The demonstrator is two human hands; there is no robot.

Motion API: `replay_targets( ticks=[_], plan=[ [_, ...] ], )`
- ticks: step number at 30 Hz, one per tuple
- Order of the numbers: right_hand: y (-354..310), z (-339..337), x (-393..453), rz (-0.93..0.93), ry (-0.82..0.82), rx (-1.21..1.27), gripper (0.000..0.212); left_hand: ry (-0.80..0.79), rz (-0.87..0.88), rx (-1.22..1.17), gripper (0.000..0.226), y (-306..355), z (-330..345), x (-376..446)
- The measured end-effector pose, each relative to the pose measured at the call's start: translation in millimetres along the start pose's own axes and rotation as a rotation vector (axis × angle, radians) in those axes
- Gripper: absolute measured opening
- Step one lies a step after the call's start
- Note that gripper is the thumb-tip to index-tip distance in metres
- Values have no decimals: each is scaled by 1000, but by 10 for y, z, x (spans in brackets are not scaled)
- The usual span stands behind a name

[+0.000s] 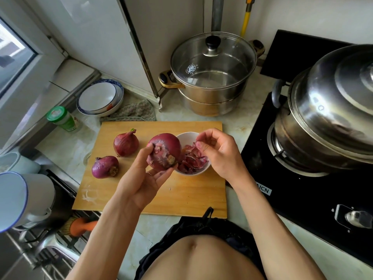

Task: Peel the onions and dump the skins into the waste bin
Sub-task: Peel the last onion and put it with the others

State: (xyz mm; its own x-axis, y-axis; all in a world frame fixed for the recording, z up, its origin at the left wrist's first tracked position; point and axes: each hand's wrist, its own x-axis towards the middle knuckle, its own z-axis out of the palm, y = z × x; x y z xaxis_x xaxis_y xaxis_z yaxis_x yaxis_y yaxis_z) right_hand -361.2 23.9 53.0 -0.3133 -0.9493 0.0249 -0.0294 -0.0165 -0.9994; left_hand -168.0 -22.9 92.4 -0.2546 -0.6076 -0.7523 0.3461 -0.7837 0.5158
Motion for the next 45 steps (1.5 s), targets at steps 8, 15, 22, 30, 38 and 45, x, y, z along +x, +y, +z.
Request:
replay_targets(
  ticks=[8,15,22,30,38,45],
  plan=[
    [178,123,51,63,106,-240,9,-79,37,48,58,15,-16,18],
    [60,148,22,27,-38,-122,16,-142,66,83,45,-12,-33,30],
    [-48,160,-24,-10,-140,-147,54,-230,77,169,35,-31,-44,33],
    [-73,260,-75,-273,-114,-216,55,-253,166,171,28,-36,1,-3],
    [-169,211,-83,-118,-131,151,42,-384,186,138,107,-26,-41,29],
    [-219,213,-87,-180,-136,52,37,-448,175,183,93,14,-29,-8]
  ],
)
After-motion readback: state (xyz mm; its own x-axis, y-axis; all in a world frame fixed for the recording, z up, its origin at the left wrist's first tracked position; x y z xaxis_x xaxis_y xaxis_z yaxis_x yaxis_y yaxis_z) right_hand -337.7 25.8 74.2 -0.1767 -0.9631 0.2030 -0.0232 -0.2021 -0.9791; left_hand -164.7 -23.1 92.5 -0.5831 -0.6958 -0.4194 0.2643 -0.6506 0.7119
